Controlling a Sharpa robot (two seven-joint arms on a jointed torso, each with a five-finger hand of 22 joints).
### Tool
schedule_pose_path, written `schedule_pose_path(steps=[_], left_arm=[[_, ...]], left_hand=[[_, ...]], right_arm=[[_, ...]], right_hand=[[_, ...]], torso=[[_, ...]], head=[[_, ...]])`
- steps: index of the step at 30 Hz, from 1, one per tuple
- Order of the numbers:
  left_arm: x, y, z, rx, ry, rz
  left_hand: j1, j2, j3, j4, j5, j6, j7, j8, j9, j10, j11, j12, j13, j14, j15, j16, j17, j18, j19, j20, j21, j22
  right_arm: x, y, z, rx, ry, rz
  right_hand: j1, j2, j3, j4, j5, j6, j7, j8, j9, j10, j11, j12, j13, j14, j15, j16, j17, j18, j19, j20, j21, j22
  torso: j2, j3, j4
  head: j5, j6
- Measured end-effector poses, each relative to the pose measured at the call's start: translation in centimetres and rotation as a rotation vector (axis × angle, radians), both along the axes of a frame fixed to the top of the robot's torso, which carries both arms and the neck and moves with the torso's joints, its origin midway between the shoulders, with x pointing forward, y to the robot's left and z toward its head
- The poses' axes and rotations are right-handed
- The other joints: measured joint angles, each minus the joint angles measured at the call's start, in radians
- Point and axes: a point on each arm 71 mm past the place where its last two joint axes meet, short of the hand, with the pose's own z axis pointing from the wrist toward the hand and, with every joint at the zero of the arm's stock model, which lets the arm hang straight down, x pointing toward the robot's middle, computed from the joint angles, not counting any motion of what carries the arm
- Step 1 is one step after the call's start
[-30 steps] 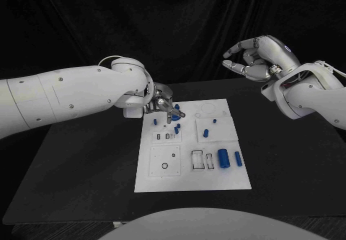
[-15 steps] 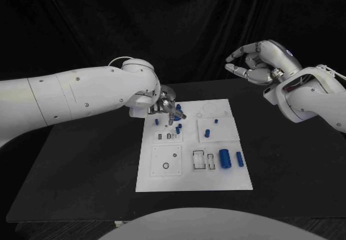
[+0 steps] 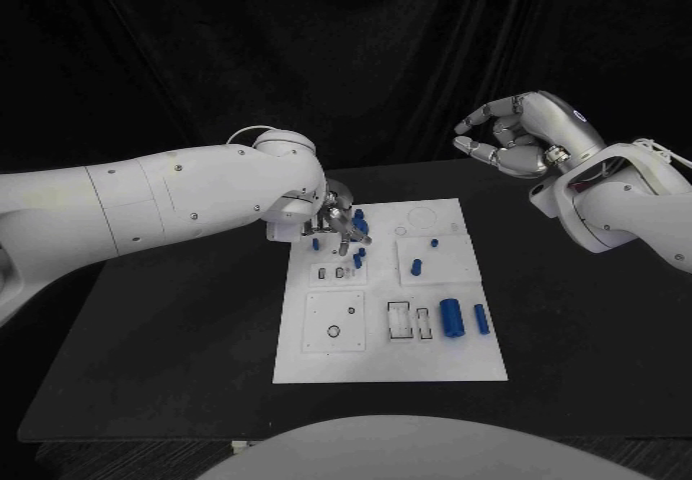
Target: Assemble the parts on the task board
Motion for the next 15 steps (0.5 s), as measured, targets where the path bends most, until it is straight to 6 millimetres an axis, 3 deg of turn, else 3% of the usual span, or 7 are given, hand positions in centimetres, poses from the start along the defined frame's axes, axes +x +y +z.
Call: schedule_pose_path(steps=[15], left_arm=[[0.3,-0.4,-1.7,-0.004,0.017,0.018]], left_hand=[[0.0,0.0,0.021,-0.01,0.0,-0.022,0.007,-0.004,0.024,0.0,0.0,0.0,0.0,0.0,0.0,0.0,0.0,0.0,-0.026,-0.003,-0.024,0.0]], right_arm=[[0.0,0.0,-0.2,-0.003,0.006,0.0]], right_hand=[[0.004,0.004,0.003,-0.003,0.008,0.0,0.0,0.0,-0.001,0.0,0.0,0.0,0.0,0.0,0.0,0.0,0.0,0.0,0.0,0.0,0.0,0.0]], torso=[[-0.002,0.0028,-0.0002]], head=[[0.002,0.0]])
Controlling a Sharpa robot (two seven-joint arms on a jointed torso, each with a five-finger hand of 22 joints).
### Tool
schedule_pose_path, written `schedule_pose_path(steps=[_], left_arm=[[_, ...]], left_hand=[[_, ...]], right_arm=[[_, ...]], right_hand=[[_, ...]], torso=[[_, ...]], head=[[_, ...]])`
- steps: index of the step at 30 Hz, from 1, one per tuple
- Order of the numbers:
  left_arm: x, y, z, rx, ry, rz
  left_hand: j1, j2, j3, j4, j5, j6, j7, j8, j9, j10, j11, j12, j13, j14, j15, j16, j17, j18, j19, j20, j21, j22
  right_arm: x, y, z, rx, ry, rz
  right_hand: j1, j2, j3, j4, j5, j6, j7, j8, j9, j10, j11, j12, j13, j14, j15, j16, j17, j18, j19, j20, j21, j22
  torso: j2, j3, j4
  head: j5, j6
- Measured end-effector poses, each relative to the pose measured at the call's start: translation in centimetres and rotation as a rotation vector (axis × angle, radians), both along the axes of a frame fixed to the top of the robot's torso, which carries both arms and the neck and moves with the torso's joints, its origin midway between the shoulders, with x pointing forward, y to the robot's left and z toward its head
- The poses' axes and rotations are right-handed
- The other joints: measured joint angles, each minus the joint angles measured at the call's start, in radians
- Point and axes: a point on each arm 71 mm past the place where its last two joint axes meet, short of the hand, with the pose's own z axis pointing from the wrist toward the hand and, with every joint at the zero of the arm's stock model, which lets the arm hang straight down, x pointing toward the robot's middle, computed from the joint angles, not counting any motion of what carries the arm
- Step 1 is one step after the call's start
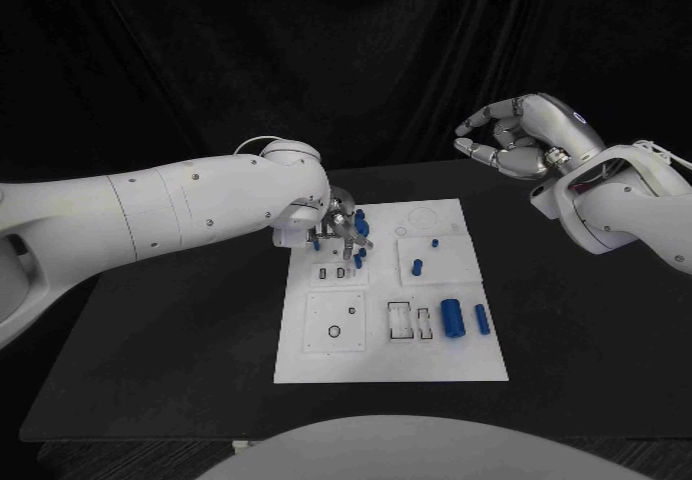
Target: Assemble the parts on the task board
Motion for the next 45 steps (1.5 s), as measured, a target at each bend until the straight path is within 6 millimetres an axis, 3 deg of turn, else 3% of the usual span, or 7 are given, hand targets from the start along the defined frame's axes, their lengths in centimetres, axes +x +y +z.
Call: schedule_pose_path(steps=[32,45], left_arm=[[0.5,-0.1,-1.9,-0.005,0.021,0.023],[0.6,-0.3,-2.5,-0.003,0.035,0.019]], left_hand=[[0.012,-0.004,0.029,-0.018,-0.003,0.0,0.0,-0.006,0.018,0.0,0.0,0.0,0.0,0.0,0.0,0.0,0.0,0.0,-0.01,0.003,-0.01,0.0],[0.03,-0.013,0.059,-0.048,0.009,0.0,0.0,-0.022,0.024,0.0,0.0,0.0,0.0,0.0,0.0,0.0,0.0,0.0,-0.014,0.0,-0.018,0.0]], right_arm=[[0.0,-0.1,-0.1,-0.005,0.01,0.002],[0.1,-0.2,-0.1,-0.008,0.013,0.0]], right_hand=[[0.004,0.004,0.003,0.003,0.005,0.0,0.0,-0.004,-0.002,0.0,0.0,0.0,0.0,0.0,0.0,0.0,0.0,0.0,0.0,0.0,-0.002,0.0],[0.008,0.0,0.005,0.0,0.005,0.0,0.0,-0.004,-0.002,0.0,0.0,0.0,0.0,0.0,0.0,0.0,0.0,0.0,0.0,0.0,-0.004,0.0]], torso=[[-0.002,0.0034,-0.001],[-0.002,0.0039,-0.0012]], head=[[-0.008,0.0],[-0.008,0.0]])
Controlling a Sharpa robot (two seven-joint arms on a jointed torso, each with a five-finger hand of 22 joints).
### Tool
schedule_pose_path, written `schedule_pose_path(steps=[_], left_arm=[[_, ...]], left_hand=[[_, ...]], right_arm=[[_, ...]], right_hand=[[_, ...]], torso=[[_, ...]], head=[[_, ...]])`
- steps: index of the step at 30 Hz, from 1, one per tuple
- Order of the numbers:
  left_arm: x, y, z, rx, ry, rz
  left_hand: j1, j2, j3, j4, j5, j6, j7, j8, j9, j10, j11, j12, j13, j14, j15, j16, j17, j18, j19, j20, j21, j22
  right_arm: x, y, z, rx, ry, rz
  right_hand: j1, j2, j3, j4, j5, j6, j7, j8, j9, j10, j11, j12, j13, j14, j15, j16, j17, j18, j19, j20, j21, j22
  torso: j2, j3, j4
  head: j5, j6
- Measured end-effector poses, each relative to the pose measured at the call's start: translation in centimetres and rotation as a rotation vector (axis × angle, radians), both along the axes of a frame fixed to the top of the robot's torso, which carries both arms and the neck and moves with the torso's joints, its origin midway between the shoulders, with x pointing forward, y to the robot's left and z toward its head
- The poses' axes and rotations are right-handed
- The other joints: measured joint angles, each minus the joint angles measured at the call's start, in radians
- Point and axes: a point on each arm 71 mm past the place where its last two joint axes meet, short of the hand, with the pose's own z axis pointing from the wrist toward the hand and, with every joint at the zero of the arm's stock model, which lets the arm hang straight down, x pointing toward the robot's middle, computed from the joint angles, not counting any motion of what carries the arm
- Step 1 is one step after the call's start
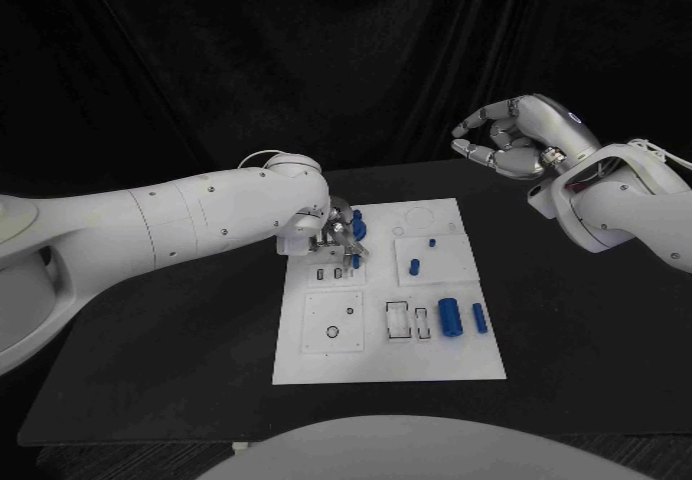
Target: Assemble the parts on the task board
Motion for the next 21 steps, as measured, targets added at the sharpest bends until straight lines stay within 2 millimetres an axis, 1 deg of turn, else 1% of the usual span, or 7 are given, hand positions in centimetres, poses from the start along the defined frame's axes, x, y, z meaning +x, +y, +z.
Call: schedule_pose_path(steps=[7,10,13,14,16,18,21], left_arm=[[-0.06,-0.01,-0.2,0.001,0.007,-0.003],[-0.12,-0.06,-0.24,0.002,0.01,-0.007],[-0.16,-0.11,-0.26,0.002,0.012,-0.009],[-0.17,-0.11,-0.27,0.002,0.013,-0.01],[-0.18,-0.12,-0.28,0.002,0.014,-0.011],[-0.19,-0.12,-0.29,0.002,0.015,-0.012],[-0.2,-0.12,-0.3,0.002,0.016,-0.013]], left_hand=[[0.0,0.0,0.006,-0.006,0.0,0.0,0.0,-0.005,0.002,0.0,0.0,0.0,0.0,0.0,0.0,0.0,0.0,0.0,0.0,0.0,0.0,0.0],[0.005,-0.005,0.015,-0.01,0.0,0.0,0.0,-0.009,0.003,0.0,0.0,0.0,0.0,0.0,0.0,0.0,0.0,0.0,-0.003,0.004,0.0,0.0],[0.005,-0.005,0.017,-0.011,0.001,0.0,0.0,-0.009,0.004,0.0,0.0,0.0,0.0,0.0,0.0,0.0,0.0,0.0,-0.003,0.004,-0.005,0.0],[0.005,-0.005,0.022,-0.017,0.006,0.002,-0.002,-0.013,0.005,0.0,0.0,0.0,0.0,0.0,0.0,0.0,0.0,0.0,-0.003,0.004,-0.005,0.0],[0.013,-0.013,0.036,-0.025,0.017,0.004,-0.004,-0.019,0.007,0.0,0.0,0.0,0.0,0.0,0.0,0.0,0.0,0.0,-0.007,0.0,-0.005,0.0],[0.013,-0.013,0.052,-0.035,0.034,0.004,-0.004,-0.025,0.01,0.0,0.0,0.0,0.0,0.0,0.0,0.0,0.0,0.0,-0.007,0.0,-0.006,0.0],[0.018,-0.018,0.076,-0.046,0.059,0.004,-0.004,-0.032,0.013,0.0,0.0,0.0,0.0,0.0,0.0,0.0,0.0,0.0,-0.007,0.0,-0.012,0.0]], right_arm=[[0.05,-0.01,-0.02,-0.001,0.001,-0.001],[0.08,-0.01,-0.03,-0.002,0.002,-0.001],[0.12,-0.02,-0.04,-0.003,0.002,-0.001],[0.12,-0.02,-0.04,-0.003,0.003,-0.001],[0.14,-0.01,-0.05,-0.003,0.003,-0.001],[0.15,0.0,-0.06,-0.004,0.004,-0.001],[0.16,0.0,-0.06,-0.004,0.004,-0.001]], right_hand=[[0.0,0.0,0.0,0.0,0.0,0.0,0.0,0.0,0.0,0.0,0.0,0.0,0.001,0.0,0.0,0.0,0.0,0.0,0.0,0.0,0.0,0.0],[0.0,0.0,0.0,0.0,0.0,0.0,0.0,0.0,0.0,0.0,0.0,0.0,0.001,0.0,0.0,0.0,0.0,0.0,0.0,0.0,0.0,0.0],[0.0,0.0,0.0,0.0,0.0,0.0,0.0,0.0,0.0,0.0,0.0,0.0,0.001,0.0,0.0,0.0,0.0,0.0,0.0,0.0,0.0,0.0],[0.0,0.0,0.0,0.0,0.0,0.0,0.0,0.0,0.0,0.0,0.0,0.0,0.001,0.0,0.0,0.0,0.0,0.0,0.0,0.0,0.0,0.001],[0.0,0.0,0.0,0.0,0.0,0.0,0.0,0.0,0.0,0.0,0.0,0.0,0.001,0.0,0.0,-0.001,0.0,0.0,0.0,0.0,0.0,0.001],[0.0,0.0,0.0,0.0,0.004,0.003,0.003,0.0,-0.001,0.0,0.0,0.0,0.001,0.0,0.0,-0.005,0.0,0.0,0.0,0.0,-0.004,0.001],[0.001,0.001,0.0,0.0,0.004,0.004,0.004,-0.002,-0.001,0.0,0.0,0.0,0.001,0.0,0.0,-0.005,0.0,0.0,0.0,0.0,-0.009,0.001]], torso=[[0.0,0.0007,-0.0002],[-0.001,0.0008,-0.0003],[-0.001,0.0012,-0.0003],[-0.001,0.0012,-0.0002],[-0.001,0.0013,-0.0001],[-0.001,0.0012,-0.0001],[-0.001,0.0012,0.0]], head=[[0.001,0.0],[0.001,0.0],[0.003,0.0],[0.003,0.0],[0.004,0.0],[0.004,0.0],[0.005,0.0]])
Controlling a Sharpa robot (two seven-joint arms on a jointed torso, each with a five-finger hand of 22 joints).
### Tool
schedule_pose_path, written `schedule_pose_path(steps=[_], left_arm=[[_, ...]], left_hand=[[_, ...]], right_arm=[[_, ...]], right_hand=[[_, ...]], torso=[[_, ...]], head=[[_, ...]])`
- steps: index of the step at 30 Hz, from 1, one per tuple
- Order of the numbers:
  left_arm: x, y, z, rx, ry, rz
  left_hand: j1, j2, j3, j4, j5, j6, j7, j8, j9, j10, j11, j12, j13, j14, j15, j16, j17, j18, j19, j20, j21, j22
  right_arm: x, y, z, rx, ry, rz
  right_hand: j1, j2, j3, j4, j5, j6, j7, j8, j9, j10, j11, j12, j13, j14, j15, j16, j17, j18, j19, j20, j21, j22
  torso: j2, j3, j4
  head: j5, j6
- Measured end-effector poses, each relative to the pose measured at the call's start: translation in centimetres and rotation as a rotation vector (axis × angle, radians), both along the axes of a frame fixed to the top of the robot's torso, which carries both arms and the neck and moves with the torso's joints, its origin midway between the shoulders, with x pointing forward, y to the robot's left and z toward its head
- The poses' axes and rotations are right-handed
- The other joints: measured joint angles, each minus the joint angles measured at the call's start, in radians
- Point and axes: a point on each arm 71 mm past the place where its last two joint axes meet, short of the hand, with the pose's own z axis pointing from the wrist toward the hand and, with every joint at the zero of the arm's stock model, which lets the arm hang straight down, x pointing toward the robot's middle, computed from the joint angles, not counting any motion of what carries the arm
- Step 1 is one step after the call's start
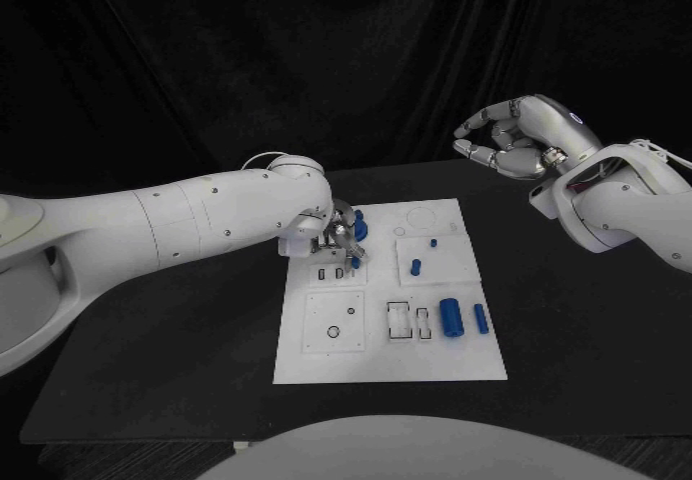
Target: Assemble the parts on the task board
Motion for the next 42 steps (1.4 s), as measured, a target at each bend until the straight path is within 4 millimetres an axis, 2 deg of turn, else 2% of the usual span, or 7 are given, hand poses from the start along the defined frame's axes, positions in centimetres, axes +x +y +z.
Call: schedule_pose_path(steps=[5,8,14,17,23,33,42], left_arm=[[0.0,0.0,0.0,0.0,0.002,-0.002],[-0.1,0.1,0.0,0.0,0.004,-0.003],[-0.1,0.4,0.0,0.0,0.006,-0.001],[-0.1,0.6,-0.1,-0.001,0.007,0.0],[-0.4,1.6,-0.1,-0.005,0.009,0.009],[-1.1,3.7,0.0,-0.01,0.007,0.035],[-1.4,4.4,0.0,-0.009,0.001,0.052]], left_hand=[[0.008,-0.009,0.057,-0.029,0.056,0.004,-0.003,-0.014,0.007,-0.003,-0.002,0.0,0.0,0.004,-0.004,0.0,0.0,0.0,0.0,0.0,0.0,0.0],[-0.017,-0.041,0.135,-0.056,0.106,0.005,-0.001,-0.029,0.019,-0.003,-0.003,0.0,0.0,0.004,-0.004,0.0,0.0,0.0,0.0,0.0,-0.009,0.0],[-0.066,-0.09,0.267,-0.096,0.143,0.015,0.0,-0.037,0.046,-0.003,-0.003,0.0,0.0,0.004,-0.004,0.0,0.0,0.0,0.0,0.0,-0.019,0.0],[-0.085,-0.105,0.304,-0.102,0.159,0.015,0.001,-0.041,0.059,-0.003,-0.002,0.0,0.0,0.004,-0.004,0.0,0.0,0.0,0.0,0.0,-0.019,0.0],[-0.103,-0.112,0.334,-0.117,0.162,0.016,0.002,-0.041,0.069,-0.002,-0.002,0.0,0.0,0.004,-0.004,0.0,0.0,0.0,0.0,0.0,-0.019,0.0],[-0.114,-0.114,0.349,-0.117,0.162,0.017,0.003,-0.045,0.073,-0.002,-0.002,0.0,0.0,0.004,-0.004,0.0,0.0,0.0,0.0,0.0,-0.023,0.0],[-0.137,-0.117,0.367,-0.121,0.133,0.018,0.004,-0.05,0.081,-0.002,-0.002,0.0,0.0,0.004,-0.004,0.0,0.0,0.0,0.0,0.0,-0.027,0.0]], right_arm=[[0.0,0.0,0.0,-0.001,0.001,0.0],[0.1,0.0,0.0,-0.001,0.002,0.0],[0.1,0.1,0.0,-0.002,0.005,0.0],[0.1,0.1,-0.1,-0.003,0.006,-0.001],[0.1,-0.1,-0.1,-0.004,0.009,-0.005],[0.1,-0.2,-0.2,-0.005,0.014,-0.01],[0.1,-0.3,-0.4,-0.007,0.025,-0.012]], right_hand=[[0.009,0.0,0.003,-0.003,0.0,0.0,0.0,-0.002,0.0,0.0,0.0,0.0,0.0,0.0,0.0,0.0,0.0,0.0,0.0,0.0,0.0,0.0],[0.012,0.001,0.006,-0.006,0.004,0.0,0.0,-0.002,-0.001,0.0,0.0,0.0,0.0,0.0,0.0,0.0,0.0,0.0,0.0,0.0,-0.004,0.0],[0.023,0.005,0.012,-0.012,0.016,0.0,0.0,-0.002,-0.003,0.0,0.0,0.0,0.0,0.0,0.0,0.0,0.0,0.0,0.0,0.0,-0.004,0.0],[0.027,0.001,0.012,-0.012,0.023,0.004,-0.004,-0.006,-0.004,0.0,0.0,0.0,0.0,0.0,0.0,0.0,0.0,0.0,0.0,0.0,-0.004,0.0],[0.03,0.004,0.015,-0.015,0.027,0.004,-0.004,-0.006,-0.004,0.0,0.0,0.0,0.0,-0.004,0.004,0.0,0.0,0.0,0.0,0.0,-0.004,0.0],[0.035,0.0,0.021,-0.015,0.038,0.004,-0.004,-0.006,-0.005,0.0,0.0,0.0,0.0,-0.004,0.003,0.0,0.0,0.0,0.0,0.0,-0.004,0.0],[0.035,0.0,0.021,-0.015,0.042,0.007,0.0,-0.006,-0.005,0.0,0.0,0.0,0.0,-0.004,0.004,0.0,0.0,0.0,-0.004,0.004,-0.008,0.0]], torso=[[0.0,0.0,0.0004],[0.0,0.0,0.0005],[0.0,0.0,0.0005],[0.0,0.0,0.0005],[-0.001,0.0003,0.0005],[-0.001,0.0009,0.0002],[-0.003,0.0022,0.0015]], head=[[0.001,0.0],[0.002,0.0],[0.003,0.0],[0.002,0.0],[0.003,0.0],[0.007,0.0],[0.009,0.0]])
